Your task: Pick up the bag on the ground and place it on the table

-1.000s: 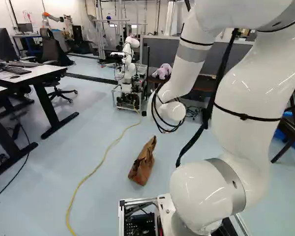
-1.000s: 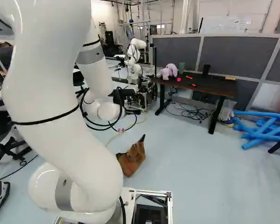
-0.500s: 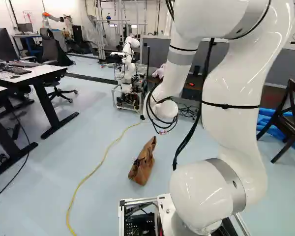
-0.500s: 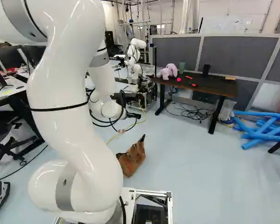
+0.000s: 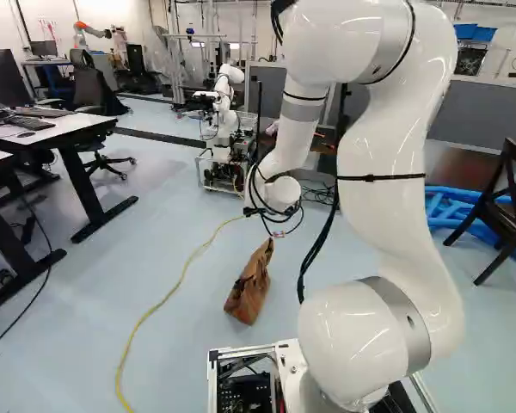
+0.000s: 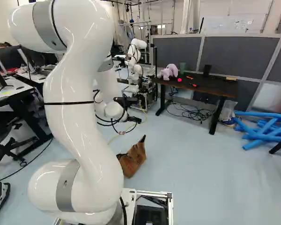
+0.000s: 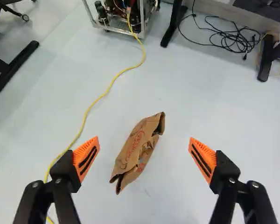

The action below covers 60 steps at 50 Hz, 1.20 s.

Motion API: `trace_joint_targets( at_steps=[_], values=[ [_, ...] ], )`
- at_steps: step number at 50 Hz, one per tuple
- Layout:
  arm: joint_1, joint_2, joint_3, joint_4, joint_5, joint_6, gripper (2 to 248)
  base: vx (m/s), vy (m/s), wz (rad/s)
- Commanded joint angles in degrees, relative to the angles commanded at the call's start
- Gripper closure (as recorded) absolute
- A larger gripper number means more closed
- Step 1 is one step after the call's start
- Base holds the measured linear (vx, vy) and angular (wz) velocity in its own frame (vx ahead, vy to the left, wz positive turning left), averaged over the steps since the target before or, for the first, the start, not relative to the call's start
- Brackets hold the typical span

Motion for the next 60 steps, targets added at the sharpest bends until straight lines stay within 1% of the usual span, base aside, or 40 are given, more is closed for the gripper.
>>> trace_joint_targets(
  at_steps=[19, 44, 60],
  values=[
    [0.39, -5.99, -4.92, 2.53, -3.64, 0.00, 3, 0.000, 0.000, 0.000],
    [1.51, -13.58, -11.61, 5.90, -8.26, 0.00, 3, 0.000, 0.000, 0.000],
    [1.66, -17.28, -14.10, 8.11, -10.88, 0.00, 3, 0.000, 0.000, 0.000]
  ],
)
